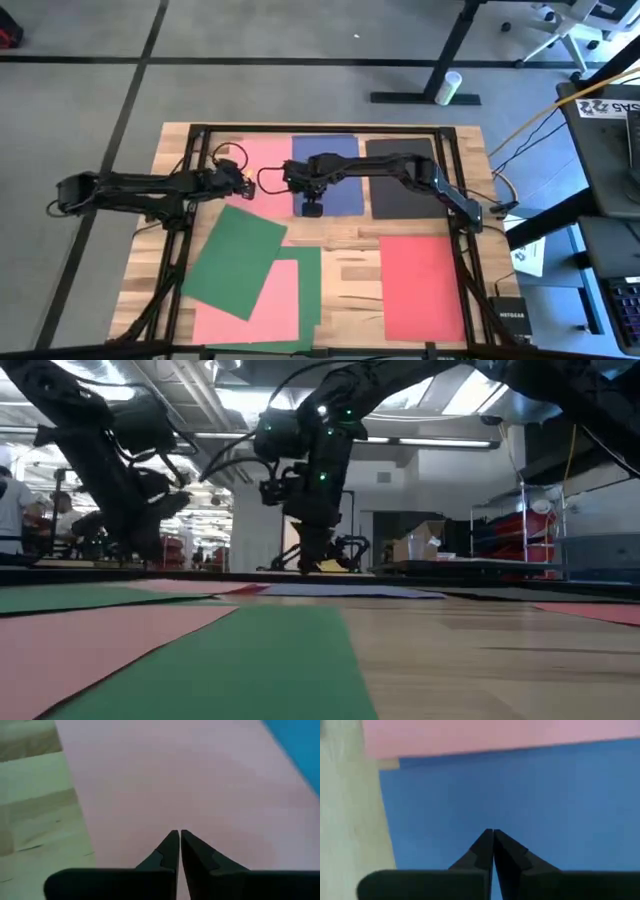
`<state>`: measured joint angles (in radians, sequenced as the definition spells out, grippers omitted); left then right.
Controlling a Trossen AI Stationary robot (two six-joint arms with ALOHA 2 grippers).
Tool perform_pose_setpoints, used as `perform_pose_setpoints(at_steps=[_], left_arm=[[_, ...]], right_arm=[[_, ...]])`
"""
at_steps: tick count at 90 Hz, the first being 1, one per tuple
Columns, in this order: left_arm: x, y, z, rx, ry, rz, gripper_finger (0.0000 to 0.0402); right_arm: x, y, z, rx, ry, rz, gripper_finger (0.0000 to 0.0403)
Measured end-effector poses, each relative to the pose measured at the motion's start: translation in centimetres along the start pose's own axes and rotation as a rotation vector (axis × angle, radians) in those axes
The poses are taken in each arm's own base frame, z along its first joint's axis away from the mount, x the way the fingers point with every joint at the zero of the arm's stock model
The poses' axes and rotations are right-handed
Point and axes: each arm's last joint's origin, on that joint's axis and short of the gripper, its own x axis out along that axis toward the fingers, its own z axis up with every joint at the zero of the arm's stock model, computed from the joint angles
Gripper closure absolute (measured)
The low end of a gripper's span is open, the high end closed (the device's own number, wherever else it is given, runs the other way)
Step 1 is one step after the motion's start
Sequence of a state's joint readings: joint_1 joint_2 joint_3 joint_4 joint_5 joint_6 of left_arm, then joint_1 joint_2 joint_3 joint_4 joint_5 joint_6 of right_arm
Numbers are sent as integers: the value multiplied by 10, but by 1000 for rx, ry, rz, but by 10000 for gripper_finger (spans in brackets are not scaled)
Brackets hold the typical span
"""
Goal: Organize paper
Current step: Move the pink paper to the top left of the table
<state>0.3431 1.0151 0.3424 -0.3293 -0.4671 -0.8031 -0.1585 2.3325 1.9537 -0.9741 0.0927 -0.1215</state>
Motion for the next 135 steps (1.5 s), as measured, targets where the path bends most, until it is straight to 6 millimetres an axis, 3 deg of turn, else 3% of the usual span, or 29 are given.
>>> perform_pose_setpoints(at_steps=[35,54,107,135], left_arm=[[11,3,-10,22,25,29,401],[17,3,-16,-2,19,-65,401],[22,22,-17,-36,46,35,401],[8,14,-11,-72,20,-147,401]], right_arm=[[0,1,-5,-44,52,5,403],[0,1,-6,-51,59,15,403],[-1,2,-7,-61,67,33,403],[-1,4,-3,-73,25,83,403]])
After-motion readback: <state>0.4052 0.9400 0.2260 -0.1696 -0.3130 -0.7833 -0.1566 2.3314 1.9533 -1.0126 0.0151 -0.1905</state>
